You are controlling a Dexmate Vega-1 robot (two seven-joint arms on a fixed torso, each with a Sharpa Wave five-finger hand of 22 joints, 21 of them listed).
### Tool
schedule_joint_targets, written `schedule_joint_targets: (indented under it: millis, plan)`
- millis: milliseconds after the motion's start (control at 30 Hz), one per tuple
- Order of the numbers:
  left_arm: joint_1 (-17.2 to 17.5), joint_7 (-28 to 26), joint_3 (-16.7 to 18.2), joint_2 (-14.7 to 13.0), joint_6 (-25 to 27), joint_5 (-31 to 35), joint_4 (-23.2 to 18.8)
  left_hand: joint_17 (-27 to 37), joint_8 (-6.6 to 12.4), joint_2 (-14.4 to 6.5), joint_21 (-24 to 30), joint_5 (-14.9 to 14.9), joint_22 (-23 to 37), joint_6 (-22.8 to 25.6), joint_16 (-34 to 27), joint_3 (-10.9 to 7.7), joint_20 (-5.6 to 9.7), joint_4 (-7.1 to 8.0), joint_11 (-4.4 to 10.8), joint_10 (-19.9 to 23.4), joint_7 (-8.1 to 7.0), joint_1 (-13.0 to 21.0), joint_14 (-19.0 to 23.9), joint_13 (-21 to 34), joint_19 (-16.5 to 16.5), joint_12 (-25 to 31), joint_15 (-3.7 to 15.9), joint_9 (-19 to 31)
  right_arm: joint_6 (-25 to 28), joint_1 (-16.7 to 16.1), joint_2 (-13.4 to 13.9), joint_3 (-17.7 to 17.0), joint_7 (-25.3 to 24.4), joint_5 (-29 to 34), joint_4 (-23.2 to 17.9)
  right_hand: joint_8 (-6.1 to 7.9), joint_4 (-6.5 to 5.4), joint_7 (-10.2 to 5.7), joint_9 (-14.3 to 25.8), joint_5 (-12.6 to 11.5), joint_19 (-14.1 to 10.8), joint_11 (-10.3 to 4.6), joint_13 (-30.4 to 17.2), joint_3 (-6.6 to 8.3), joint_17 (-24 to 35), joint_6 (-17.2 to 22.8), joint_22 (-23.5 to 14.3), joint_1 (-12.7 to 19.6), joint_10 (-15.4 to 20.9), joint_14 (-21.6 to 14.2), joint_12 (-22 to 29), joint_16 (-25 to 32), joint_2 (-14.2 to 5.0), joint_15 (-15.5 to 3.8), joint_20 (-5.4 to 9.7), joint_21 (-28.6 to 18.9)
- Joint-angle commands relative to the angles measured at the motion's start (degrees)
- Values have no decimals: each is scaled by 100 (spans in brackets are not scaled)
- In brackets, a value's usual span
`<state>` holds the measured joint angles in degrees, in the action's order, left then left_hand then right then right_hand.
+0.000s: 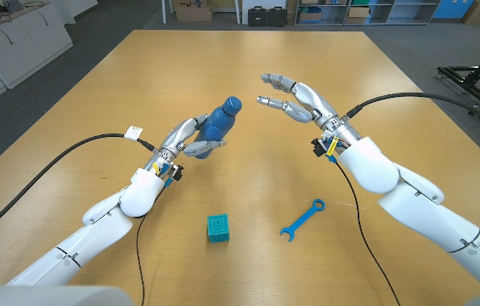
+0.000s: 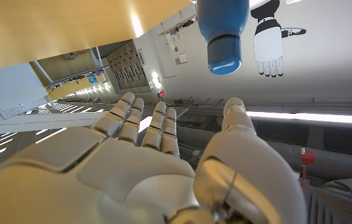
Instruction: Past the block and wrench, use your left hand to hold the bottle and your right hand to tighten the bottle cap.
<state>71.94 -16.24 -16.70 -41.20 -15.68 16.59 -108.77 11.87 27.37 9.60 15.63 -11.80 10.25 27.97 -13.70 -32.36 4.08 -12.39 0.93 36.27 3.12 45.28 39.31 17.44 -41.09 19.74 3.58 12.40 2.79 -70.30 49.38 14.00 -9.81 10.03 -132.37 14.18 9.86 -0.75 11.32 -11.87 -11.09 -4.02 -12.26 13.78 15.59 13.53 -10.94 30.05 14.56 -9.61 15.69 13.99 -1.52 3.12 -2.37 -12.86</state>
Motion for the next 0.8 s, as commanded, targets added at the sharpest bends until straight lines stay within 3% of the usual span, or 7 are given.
schedule_joint_targets:
  millis: [33,800]
  plan:
    - [-33,67,18,-75,135,64,-94,16,58,-1052,-14,-48,26,644,3,-306,472,252,377,395,-615,890,65,12,-44,53,949,17,519,156,148,95,259,198,-299,53,-18,-6,36,-36,21,-8,-32,43,15,188,-19,112,105,-96,69,40,13,-20,24,4]
    - [-222,240,-23,-160,308,93,-131,24,71,-1063,-27,-53,28,663,19,-312,482,249,382,415,-616,905,84,48,-42,46,954,21,1003,607,525,280,939,457,-615,-38,-63,-78,53,-48,142,-76,-59,42,36,5,-22,160,-31,-54,29,9,56,-16,-12,52]
